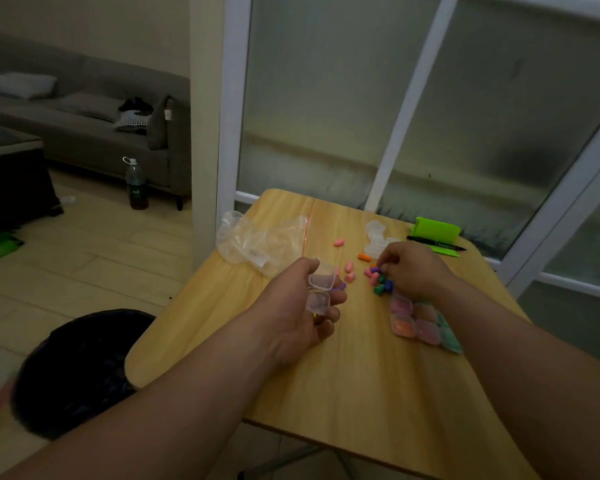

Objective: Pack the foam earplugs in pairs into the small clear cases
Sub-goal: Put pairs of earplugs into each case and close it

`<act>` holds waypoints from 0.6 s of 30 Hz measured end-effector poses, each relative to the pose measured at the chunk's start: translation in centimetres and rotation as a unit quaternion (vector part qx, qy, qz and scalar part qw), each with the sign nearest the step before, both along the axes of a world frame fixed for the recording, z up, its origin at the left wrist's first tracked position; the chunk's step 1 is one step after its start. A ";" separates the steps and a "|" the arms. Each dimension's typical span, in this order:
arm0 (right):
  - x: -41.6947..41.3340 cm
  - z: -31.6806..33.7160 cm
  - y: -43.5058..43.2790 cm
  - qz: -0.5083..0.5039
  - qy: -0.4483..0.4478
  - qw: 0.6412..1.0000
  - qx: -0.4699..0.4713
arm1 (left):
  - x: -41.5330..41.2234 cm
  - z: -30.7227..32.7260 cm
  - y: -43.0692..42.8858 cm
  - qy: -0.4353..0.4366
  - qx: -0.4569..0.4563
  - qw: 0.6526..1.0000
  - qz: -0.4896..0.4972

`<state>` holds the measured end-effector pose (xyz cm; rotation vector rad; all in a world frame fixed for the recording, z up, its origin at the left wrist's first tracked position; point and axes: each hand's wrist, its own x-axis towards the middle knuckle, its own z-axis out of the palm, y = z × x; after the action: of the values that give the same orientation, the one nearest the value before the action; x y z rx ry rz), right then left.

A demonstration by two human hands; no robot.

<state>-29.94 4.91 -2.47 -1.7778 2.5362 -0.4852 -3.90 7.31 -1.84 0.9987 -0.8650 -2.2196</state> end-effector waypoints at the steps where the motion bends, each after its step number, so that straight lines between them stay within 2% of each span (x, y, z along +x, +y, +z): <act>1: 0.0 0.0 0.0 -0.001 -0.002 1.000 0.005 | 0.0 -0.1 0.0 -0.003 0.000 1.000 0.001; 7: 0.3 -0.1 0.6 -0.015 -0.024 1.000 -0.013 | -0.1 -0.1 0.1 -0.002 0.001 1.000 -0.001; 13: 3.8 2.9 4.2 -0.010 -0.119 0.985 -0.122 | -0.4 -0.5 0.0 0.023 0.013 1.000 0.004; 18: 10.9 3.4 9.1 0.083 -0.066 0.987 -0.118 | -0.9 -0.9 0.1 0.065 0.017 0.998 -0.013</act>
<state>-19.00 13.97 0.89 -1.9360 2.2990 -0.8943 -4.81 7.41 -2.73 0.8510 -0.7889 -2.3004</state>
